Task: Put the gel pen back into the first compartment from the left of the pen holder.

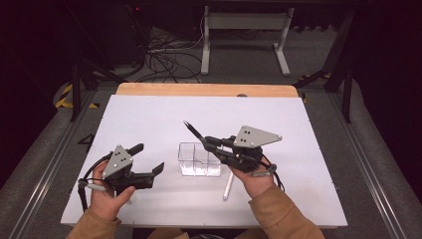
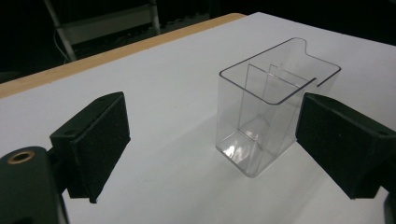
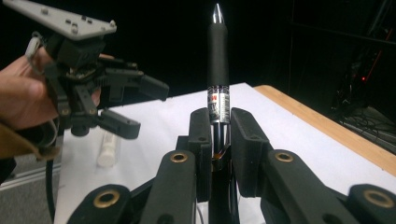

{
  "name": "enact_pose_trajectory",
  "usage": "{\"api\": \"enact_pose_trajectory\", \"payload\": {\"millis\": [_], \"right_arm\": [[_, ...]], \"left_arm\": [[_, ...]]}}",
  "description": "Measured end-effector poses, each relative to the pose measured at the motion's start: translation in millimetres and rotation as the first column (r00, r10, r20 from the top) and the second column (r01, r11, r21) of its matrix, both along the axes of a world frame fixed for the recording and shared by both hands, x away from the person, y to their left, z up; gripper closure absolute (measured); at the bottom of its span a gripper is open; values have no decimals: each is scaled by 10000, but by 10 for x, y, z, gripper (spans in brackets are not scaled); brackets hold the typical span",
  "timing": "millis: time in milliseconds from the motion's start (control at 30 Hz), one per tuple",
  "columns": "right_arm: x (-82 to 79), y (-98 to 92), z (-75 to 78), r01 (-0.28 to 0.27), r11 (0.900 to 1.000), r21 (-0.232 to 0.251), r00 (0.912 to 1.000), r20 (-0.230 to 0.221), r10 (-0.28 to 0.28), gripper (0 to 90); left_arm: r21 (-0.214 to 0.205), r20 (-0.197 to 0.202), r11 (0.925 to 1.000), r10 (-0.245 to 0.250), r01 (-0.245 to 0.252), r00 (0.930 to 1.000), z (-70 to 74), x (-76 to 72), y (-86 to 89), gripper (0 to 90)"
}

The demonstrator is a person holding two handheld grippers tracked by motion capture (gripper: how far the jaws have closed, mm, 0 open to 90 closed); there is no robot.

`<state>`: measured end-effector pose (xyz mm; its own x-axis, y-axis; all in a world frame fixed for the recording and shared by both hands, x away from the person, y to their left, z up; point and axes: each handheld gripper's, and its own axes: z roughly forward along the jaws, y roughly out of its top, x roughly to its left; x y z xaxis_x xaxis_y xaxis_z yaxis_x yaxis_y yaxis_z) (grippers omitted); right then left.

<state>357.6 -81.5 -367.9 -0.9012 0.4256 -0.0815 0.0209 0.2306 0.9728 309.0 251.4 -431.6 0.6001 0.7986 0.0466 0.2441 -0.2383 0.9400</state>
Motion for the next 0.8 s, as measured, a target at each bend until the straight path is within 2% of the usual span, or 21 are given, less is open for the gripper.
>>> {"api": "enact_pose_trajectory", "payload": {"millis": [233, 500, 633, 800], "right_arm": [[82, 75, -44, 276, 9995, 153, 9992, -310, -271, 797], [105, 135, -65, 367, 9993, 97, 9990, -243, -365, 797], [121, 166, -74, 366, 9993, 54, 9990, -240, -364, 797], [158, 210, -88, 376, 9993, 81, 9990, -260, -374, 797]], "left_arm": [[-82, 12, 9999, 118, -117, 9999, -7, -1, 16, 108], [-8, 72, 9998, 209, -209, 9998, -15, 2, 12, 108], [280, 208, 9993, 229, -234, 9995, -26, 5, 13, 108], [258, 219, 9994, 211, -217, 9995, -29, 5, 21, 108]]}}
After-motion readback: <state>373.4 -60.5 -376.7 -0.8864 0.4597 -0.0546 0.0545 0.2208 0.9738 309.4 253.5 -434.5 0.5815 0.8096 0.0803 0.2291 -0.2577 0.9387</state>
